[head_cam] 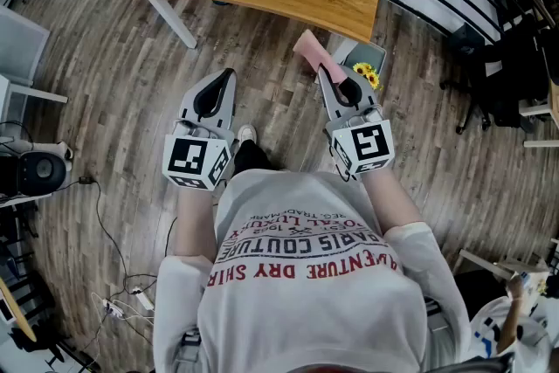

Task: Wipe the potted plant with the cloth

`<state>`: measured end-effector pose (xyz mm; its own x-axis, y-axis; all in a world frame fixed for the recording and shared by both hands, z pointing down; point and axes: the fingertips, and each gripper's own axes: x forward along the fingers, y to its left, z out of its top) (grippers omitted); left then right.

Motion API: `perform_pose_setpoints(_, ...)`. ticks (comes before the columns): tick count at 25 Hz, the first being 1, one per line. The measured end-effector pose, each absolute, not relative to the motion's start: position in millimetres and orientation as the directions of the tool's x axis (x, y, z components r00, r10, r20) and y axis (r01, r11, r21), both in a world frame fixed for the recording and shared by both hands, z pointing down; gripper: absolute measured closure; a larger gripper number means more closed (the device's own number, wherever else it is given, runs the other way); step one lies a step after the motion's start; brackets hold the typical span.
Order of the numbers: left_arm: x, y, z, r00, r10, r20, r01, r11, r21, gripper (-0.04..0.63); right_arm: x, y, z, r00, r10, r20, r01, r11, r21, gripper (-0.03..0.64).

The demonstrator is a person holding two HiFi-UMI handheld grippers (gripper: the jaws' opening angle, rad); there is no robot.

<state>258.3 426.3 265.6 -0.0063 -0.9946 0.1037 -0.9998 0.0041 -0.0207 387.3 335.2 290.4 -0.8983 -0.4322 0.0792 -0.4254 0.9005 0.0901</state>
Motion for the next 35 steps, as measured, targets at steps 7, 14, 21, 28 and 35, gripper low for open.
perform_pose_setpoints(7, 264, 417, 268, -0.002, -0.993, 0.120, -0.999, -0.002, -0.039, 0.580, 392, 328, 293, -0.896, -0.437, 0.078, -0.432, 0.899, 0.078, 0.580)
perform_pose_setpoints(14, 260, 401, 280, 0.019, -0.988, 0.152, -0.999, -0.024, -0.029, 0.580, 387, 314, 301, -0.893, -0.443, 0.079, -0.440, 0.897, 0.056, 0.580)
perform_pose_setpoints(21, 207, 365, 295, 0.021, -0.987, 0.161, -1.000, -0.020, 0.003, 0.580, 349, 271, 316, -0.866, -0.485, 0.122, -0.482, 0.874, 0.054, 0.580)
perform_pose_setpoints(28, 118, 300, 305, 0.083, -0.981, 0.177, -0.996, -0.079, 0.030, 0.580, 274, 207, 322, -0.811, -0.561, 0.163, -0.563, 0.825, 0.040, 0.580)
perform_pose_setpoints(35, -3, 215, 307, 0.153, -0.967, 0.206, -0.988, -0.146, 0.048, 0.580, 168, 131, 323, -0.759, -0.618, 0.204, -0.622, 0.781, 0.053, 0.580)
